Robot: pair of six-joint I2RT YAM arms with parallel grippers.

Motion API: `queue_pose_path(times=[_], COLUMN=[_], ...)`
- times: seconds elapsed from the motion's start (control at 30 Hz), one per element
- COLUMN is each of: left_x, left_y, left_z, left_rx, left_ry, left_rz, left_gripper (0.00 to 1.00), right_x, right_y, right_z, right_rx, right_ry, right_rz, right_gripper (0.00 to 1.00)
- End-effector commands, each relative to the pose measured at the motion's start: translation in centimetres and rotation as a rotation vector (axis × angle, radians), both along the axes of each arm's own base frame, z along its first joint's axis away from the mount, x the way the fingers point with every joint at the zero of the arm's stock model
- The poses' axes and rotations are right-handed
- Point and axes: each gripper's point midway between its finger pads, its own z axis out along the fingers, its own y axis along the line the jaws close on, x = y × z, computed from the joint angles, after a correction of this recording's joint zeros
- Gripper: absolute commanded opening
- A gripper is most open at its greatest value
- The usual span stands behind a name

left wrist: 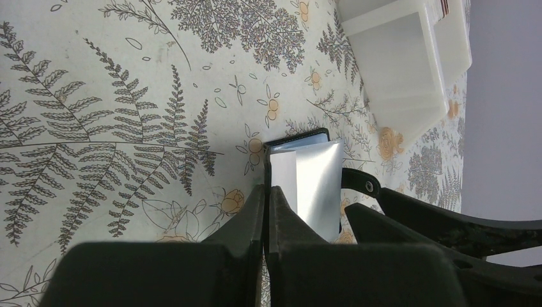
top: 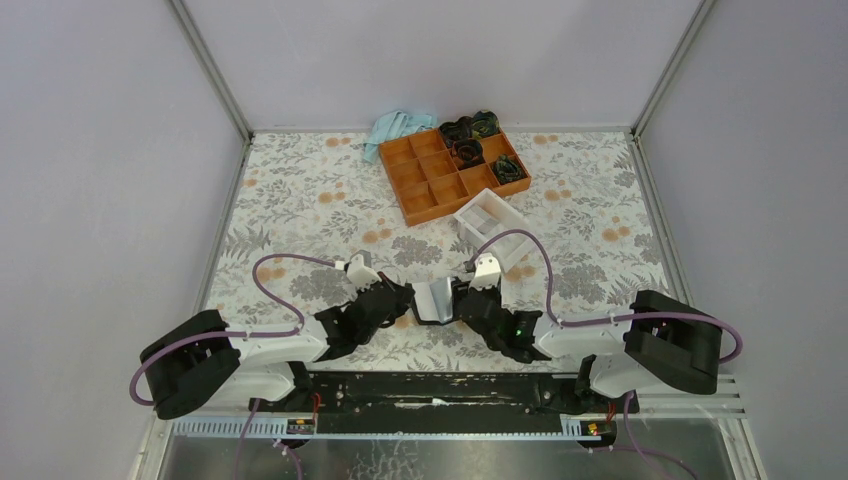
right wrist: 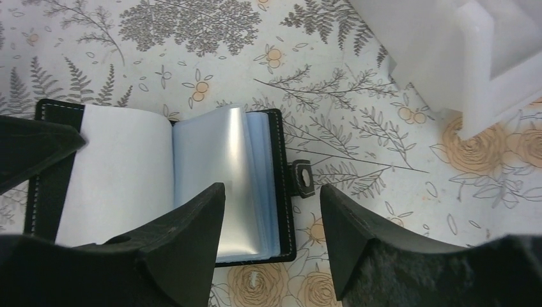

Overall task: Put the credit cards into the card holder
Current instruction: Open the card holder at the center of the board.

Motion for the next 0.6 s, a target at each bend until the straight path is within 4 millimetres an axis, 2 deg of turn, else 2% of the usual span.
queue_pose_path(times=[0.0, 0.27, 0.4, 0.57], left_x=[0.3, 0.2, 0.2, 0.1], left_y=[0.3, 0.5, 0.6, 0.6], left_z=[0.0, -0.1, -0.2, -0.4], left_rx=[0.001, 0.003, 0.003, 0.007], left_ry=[-0.017, -0.016, -0.016, -0.010], left_rz=[0.008, 0.013, 0.013, 0.014], left_gripper=[0.00, 0.00, 0.00, 0.00], right_x=[0.0, -0.7, -0.6, -1.1], right_y=[2.2, 2.9, 1.9, 1.7], right_z=[1.0, 0.9, 1.9, 3.2], right_rx=[0.129, 0.192, 0.206, 0.220], right_ry=[0.020, 0.066, 0.027, 0.039], right_rz=[0.032, 0.055, 0.042, 0.057], right_gripper=[0.65, 0.65, 0.65, 0.65])
